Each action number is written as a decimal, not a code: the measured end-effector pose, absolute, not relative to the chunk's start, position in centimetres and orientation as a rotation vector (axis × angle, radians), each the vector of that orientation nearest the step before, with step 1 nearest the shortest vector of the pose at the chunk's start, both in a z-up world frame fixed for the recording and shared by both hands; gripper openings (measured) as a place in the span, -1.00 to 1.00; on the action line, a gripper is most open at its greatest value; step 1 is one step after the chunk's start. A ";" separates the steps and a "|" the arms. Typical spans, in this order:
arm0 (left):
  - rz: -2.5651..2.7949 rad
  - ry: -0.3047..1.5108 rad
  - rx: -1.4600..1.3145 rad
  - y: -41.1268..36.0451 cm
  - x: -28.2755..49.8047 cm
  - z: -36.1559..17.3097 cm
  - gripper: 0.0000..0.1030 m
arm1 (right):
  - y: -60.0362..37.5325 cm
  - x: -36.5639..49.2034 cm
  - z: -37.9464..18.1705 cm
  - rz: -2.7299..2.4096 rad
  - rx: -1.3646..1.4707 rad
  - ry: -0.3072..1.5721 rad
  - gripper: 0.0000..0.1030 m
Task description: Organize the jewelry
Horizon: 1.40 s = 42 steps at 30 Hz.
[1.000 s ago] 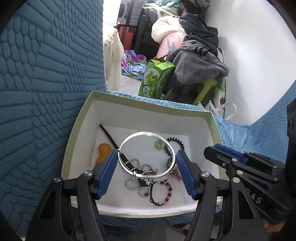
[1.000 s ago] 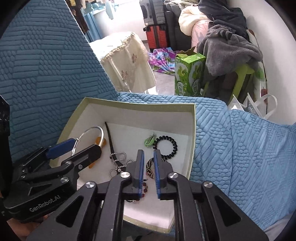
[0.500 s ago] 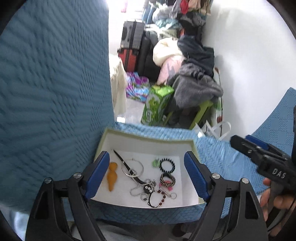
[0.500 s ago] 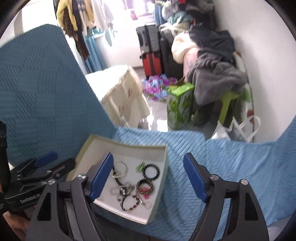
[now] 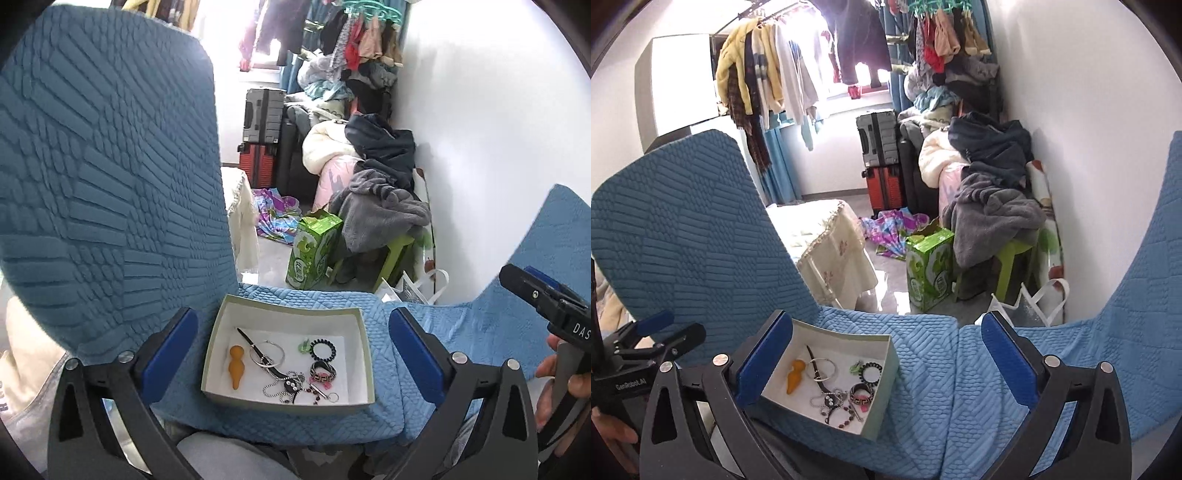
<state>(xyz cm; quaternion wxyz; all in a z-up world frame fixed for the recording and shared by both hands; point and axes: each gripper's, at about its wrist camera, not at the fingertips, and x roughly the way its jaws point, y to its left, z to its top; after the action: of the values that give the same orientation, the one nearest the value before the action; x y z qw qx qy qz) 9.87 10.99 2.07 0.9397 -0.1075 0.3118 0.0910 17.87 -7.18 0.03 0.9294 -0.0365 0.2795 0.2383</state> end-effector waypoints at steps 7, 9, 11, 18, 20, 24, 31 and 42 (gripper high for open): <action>0.205 0.611 -0.192 8.8 7.7 2.3 0.99 | -8.9 14.3 -0.4 0.496 -0.067 0.504 0.99; 0.205 0.615 -0.208 8.7 7.1 1.8 0.99 | -9.2 13.4 -1.4 0.462 -0.090 0.509 0.99; 0.208 0.623 -0.218 8.5 6.7 1.5 0.99 | -9.6 12.6 -2.5 0.441 -0.096 0.517 0.99; 0.225 0.662 -0.212 8.1 5.4 -0.1 0.99 | -10.9 11.2 -5.0 0.418 -0.076 0.584 0.99; 0.231 0.675 -0.213 8.0 5.3 -0.6 0.99 | -11.1 10.8 -5.5 0.413 -0.075 0.602 0.99; 0.246 0.682 -0.189 7.7 4.9 -1.5 0.99 | -10.9 10.2 -6.8 0.410 -0.106 0.619 0.99; 0.253 0.711 -0.194 7.6 5.1 -2.8 0.99 | -10.7 10.1 -8.7 0.396 -0.100 0.670 0.99; 0.261 0.751 -0.214 8.0 5.5 -3.8 0.99 | -10.8 10.6 -9.2 0.376 -0.108 0.693 0.99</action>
<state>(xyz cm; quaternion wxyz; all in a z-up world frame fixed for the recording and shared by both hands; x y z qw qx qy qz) 5.51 7.99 -3.84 0.9164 -0.1042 0.3650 0.1268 10.58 -10.77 -9.22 0.9219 -0.0526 0.3375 0.1831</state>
